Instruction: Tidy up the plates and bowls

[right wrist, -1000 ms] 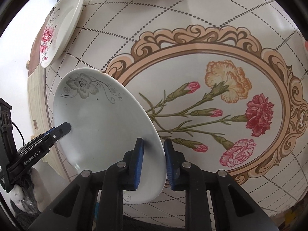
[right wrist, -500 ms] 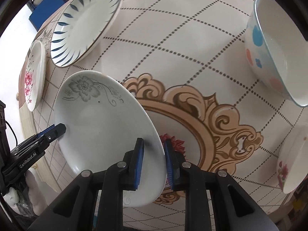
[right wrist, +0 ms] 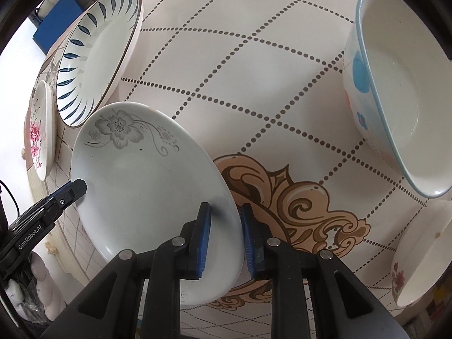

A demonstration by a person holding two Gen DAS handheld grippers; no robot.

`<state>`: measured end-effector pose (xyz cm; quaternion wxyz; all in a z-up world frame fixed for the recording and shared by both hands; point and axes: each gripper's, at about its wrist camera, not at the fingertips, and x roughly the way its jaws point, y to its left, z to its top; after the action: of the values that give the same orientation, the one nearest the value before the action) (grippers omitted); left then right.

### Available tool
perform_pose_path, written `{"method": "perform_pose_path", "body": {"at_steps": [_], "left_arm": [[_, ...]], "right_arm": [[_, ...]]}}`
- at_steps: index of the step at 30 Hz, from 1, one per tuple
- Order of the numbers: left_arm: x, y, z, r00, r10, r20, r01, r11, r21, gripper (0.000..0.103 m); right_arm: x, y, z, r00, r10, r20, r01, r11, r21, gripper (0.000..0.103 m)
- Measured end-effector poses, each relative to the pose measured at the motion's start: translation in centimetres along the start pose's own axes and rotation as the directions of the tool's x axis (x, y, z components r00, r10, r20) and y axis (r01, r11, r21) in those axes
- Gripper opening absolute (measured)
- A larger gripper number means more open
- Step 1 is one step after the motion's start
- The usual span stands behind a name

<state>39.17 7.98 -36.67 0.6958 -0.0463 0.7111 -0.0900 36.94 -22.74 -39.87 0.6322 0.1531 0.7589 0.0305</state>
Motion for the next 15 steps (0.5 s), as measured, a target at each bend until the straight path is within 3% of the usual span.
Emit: {"method": "perform_pose_path", "body": {"at_steps": [11,15], "left_arm": [[1.2,-1.4,-0.7,1.000,0.026,-0.009,-0.026,0.999,-0.030,0.023],[-0.2,-0.7,-1.3,0.992,0.120,0.027,-0.118,0.992,-0.054,0.024]], "right_arm": [[-0.1,2.4,0.8,1.000,-0.016,-0.021,0.015,0.999,-0.046,0.024],[-0.6,2.7,0.9,0.999,-0.032,-0.023,0.030,0.997,-0.073,0.026]]}}
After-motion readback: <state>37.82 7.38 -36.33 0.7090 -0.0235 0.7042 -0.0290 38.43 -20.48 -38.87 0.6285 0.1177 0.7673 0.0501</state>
